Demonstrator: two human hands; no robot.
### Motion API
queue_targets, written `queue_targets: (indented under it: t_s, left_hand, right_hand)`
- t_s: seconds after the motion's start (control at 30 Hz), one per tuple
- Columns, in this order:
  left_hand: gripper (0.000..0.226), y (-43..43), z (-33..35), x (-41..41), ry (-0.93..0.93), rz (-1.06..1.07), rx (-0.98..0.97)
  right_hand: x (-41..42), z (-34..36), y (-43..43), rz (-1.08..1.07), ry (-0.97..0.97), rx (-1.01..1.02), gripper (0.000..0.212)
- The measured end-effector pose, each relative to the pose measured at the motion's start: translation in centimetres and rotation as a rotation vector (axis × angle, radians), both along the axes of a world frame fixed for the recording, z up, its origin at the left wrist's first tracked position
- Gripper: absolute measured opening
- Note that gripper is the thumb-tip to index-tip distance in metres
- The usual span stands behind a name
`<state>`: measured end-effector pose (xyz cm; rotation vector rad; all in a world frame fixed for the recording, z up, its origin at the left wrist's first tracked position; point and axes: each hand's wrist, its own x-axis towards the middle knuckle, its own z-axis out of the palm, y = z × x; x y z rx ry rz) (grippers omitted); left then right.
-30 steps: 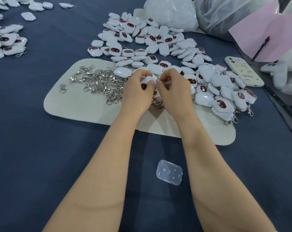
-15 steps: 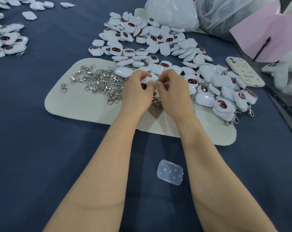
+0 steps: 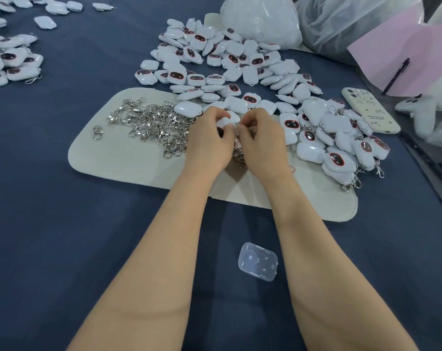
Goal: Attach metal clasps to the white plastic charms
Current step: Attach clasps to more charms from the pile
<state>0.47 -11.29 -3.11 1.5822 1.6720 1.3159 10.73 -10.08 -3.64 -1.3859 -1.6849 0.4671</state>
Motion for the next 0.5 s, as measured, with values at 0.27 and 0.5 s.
queue_targets:
  t_s: [0.27,0.5]
  left_hand:
    - [0.024,-0.05,-0.15,-0.03,0.061,0.010,0.007]
    - [0.023,0.21,-0.22,0.08,0.067,0.024,0.005]
  right_hand:
    - [-0.36,-0.07,-0.03,-0.010,-0.001,-0.060,0.009]
    - [-0.50,0.08,-0.25,0.063,-0.129,-0.006,0.005]
